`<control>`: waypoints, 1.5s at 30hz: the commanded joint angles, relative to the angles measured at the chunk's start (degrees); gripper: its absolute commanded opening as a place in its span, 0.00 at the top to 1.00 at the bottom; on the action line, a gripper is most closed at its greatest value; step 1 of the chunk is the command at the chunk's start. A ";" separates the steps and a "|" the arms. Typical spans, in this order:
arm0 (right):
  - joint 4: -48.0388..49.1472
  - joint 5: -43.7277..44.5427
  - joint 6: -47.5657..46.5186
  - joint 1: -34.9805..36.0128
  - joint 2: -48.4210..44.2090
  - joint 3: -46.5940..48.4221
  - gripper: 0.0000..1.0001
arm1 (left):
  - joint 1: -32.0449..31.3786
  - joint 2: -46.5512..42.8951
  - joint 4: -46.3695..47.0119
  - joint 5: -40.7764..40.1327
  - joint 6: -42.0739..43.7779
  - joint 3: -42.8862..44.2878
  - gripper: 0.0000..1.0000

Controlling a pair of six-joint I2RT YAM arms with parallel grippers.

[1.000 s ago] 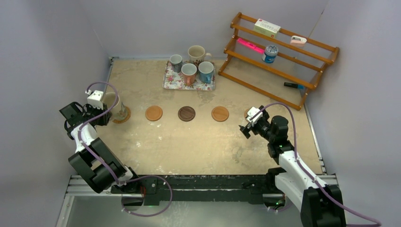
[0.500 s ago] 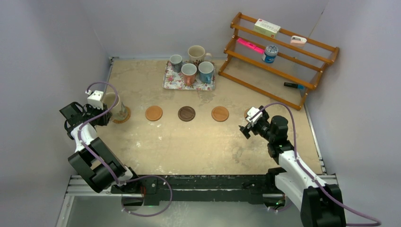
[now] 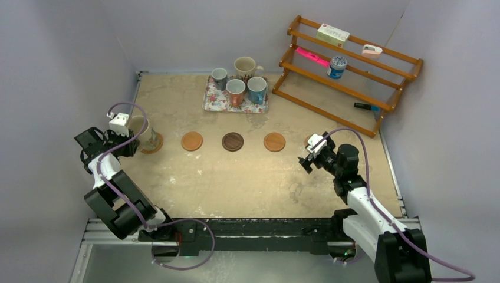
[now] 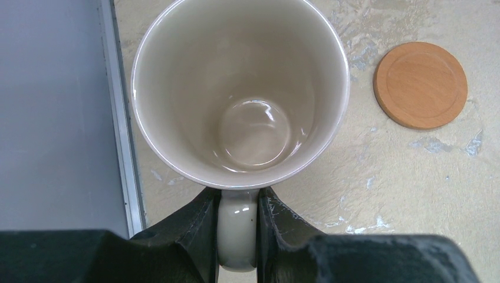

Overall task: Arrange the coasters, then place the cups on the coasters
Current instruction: Place the cup on the coaster.

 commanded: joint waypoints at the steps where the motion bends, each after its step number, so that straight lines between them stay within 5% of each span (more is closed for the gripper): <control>1: 0.71 -1.62 -0.85 -0.04 0.29 0.26 0.01 | 0.61 -0.91 6.92 4.61 1.22 0.68 0.99; 45: 0.38 -2.02 -1.12 -0.02 0.16 0.26 0.01 | 0.61 -0.47 5.45 4.78 2.09 1.20 0.58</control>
